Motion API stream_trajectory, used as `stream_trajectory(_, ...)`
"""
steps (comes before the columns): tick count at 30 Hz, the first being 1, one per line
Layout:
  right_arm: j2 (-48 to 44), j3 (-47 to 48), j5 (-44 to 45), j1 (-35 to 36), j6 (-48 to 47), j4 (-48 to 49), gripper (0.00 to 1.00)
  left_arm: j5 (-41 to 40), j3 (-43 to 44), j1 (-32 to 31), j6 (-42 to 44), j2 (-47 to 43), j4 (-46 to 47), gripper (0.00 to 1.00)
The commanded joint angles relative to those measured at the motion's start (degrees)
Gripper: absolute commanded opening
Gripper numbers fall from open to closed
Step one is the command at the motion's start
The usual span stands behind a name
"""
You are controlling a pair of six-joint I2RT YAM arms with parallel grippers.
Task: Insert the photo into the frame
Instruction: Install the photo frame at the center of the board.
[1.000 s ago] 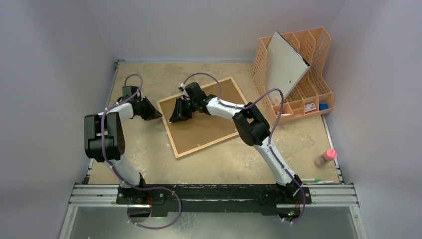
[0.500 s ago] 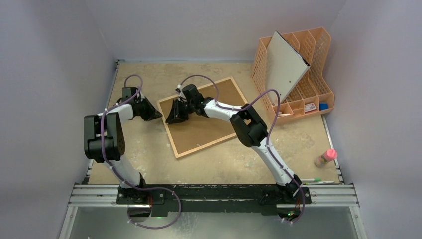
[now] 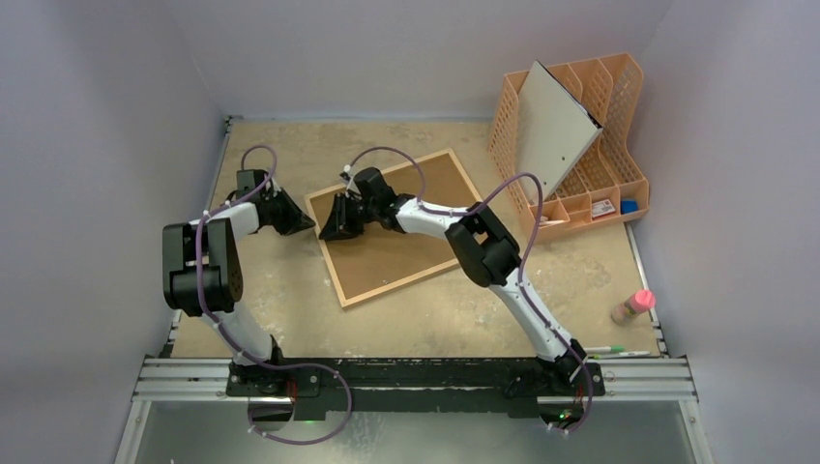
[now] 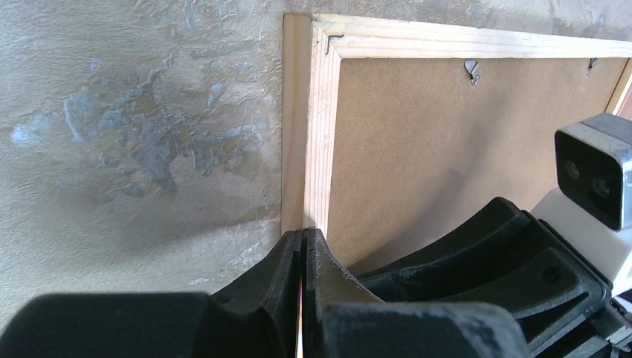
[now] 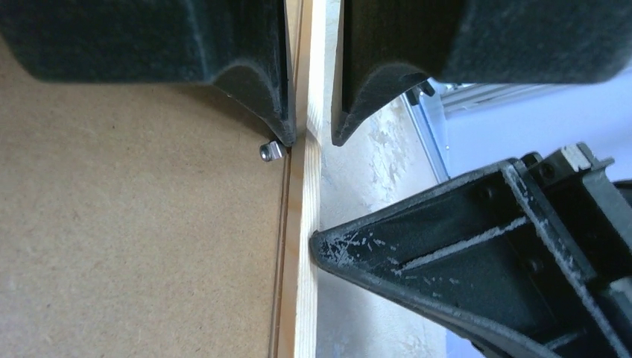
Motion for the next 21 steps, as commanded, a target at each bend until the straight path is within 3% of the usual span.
stream_trajectory(1,-7.30,-7.72,4.53,0.29,-2.14,11.67,0.29,0.22,-0.74,-0.77,0.63,0.42,-5.53,0.04)
stream_trajectory(8,-19.34,-18.08,9.26,-1.22,-4.13,16.38,0.36,-0.54,4.97,-0.81,1.32,-0.59,-7.88,0.09)
stream_trajectory(12,-21.95,-19.68,12.82,-3.57,-3.88,12.20,0.39,-1.85,9.20,-0.76,2.06,-0.15,-8.25,0.20)
stream_trajectory(17,-23.07,-20.54,15.22,-7.40,-2.51,6.80,0.41,-0.06,15.59,-0.80,3.33,3.95,-6.28,0.41)
stream_trajectory(21,-22.42,-19.43,15.01,-9.40,-2.27,4.87,0.44,1.63,20.48,-0.91,4.99,8.37,-4.17,0.49)
